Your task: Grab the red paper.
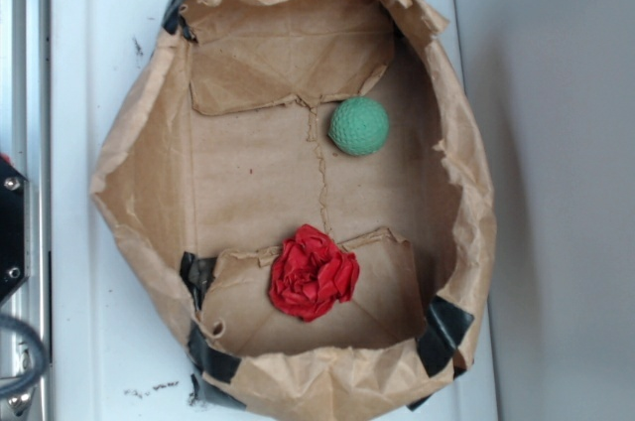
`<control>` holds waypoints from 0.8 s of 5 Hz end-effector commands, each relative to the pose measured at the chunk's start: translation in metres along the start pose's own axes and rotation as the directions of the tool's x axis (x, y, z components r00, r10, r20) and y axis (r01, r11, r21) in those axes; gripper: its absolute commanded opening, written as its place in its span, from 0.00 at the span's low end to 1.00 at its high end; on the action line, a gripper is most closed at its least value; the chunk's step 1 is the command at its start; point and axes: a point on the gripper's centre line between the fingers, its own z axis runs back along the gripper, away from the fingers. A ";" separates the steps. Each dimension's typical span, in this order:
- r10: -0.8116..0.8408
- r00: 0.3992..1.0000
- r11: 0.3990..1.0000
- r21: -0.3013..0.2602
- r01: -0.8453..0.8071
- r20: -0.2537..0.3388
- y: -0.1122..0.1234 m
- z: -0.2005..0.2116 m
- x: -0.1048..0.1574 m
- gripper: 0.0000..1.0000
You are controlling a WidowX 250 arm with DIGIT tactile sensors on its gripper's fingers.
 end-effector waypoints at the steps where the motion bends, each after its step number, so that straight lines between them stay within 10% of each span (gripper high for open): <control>1: 0.000 1.000 1.000 0.000 0.000 0.000 0.000 0.000 0.000 1.00; 4: -0.003 0.996 1.000 -0.031 0.006 0.086 -0.007 -0.050 0.145 1.00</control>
